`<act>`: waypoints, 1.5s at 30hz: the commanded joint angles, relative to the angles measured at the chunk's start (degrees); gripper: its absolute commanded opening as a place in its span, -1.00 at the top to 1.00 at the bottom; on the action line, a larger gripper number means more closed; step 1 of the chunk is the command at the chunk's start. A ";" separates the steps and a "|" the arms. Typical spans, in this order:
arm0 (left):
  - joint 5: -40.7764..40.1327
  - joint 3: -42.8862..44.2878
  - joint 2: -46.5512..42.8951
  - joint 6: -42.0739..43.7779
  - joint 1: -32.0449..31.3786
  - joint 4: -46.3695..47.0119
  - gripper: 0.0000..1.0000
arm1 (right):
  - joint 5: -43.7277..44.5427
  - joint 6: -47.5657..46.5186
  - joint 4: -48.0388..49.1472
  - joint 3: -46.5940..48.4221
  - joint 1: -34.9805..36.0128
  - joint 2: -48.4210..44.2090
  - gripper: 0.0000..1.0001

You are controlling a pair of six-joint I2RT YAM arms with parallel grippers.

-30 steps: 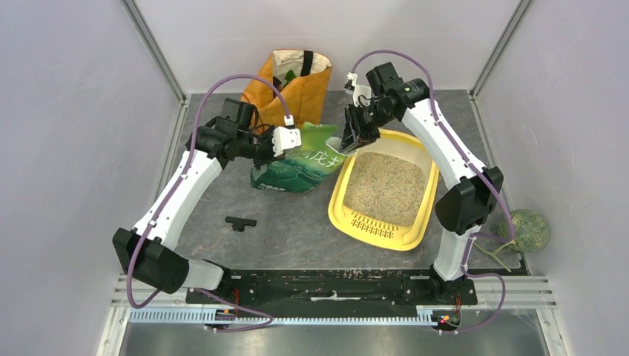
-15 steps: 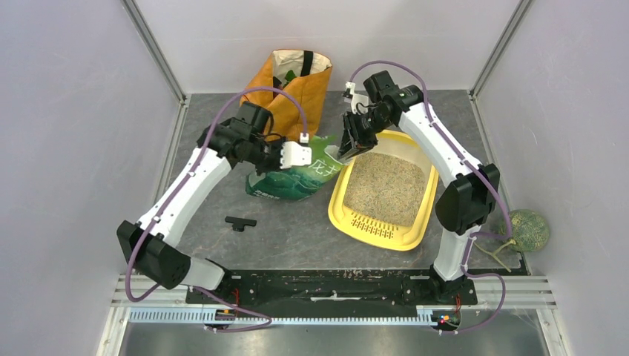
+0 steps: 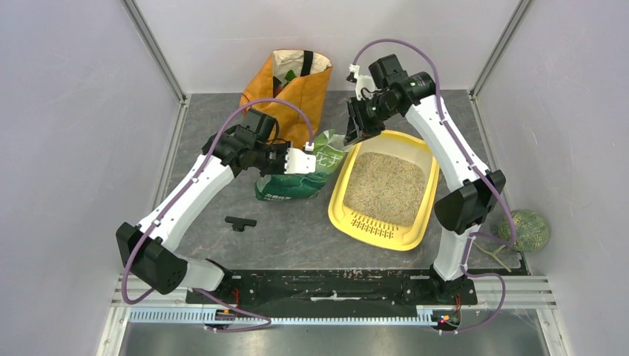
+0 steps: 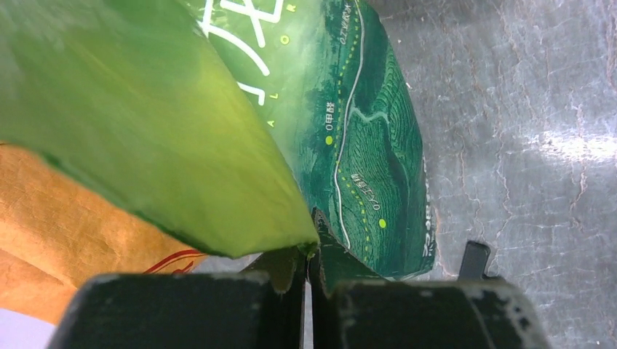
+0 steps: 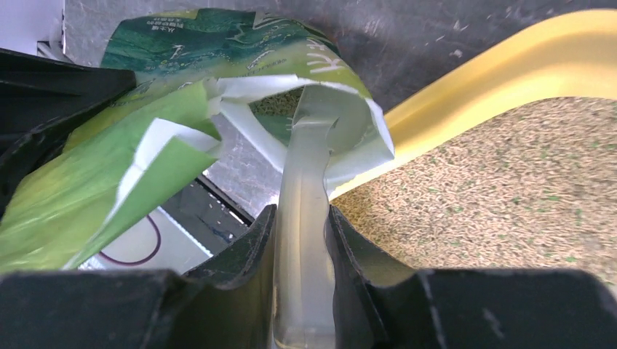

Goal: Fill the litter box with clean litter

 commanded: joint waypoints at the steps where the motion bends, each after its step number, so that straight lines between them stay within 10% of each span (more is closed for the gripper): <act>1: -3.34 1.00 -4.42 4.99 0.01 3.23 0.96 | 7.08 -3.97 -5.11 6.36 -0.26 0.04 1.00; 28: -4.83 -1.09 -6.29 7.63 -6.44 13.38 0.96 | -7.49 7.75 10.63 -5.84 5.22 10.77 1.00; 45: -6.91 -2.84 -6.75 -0.11 -5.86 18.75 0.96 | -30.84 15.33 32.41 -23.67 -2.44 -2.37 1.00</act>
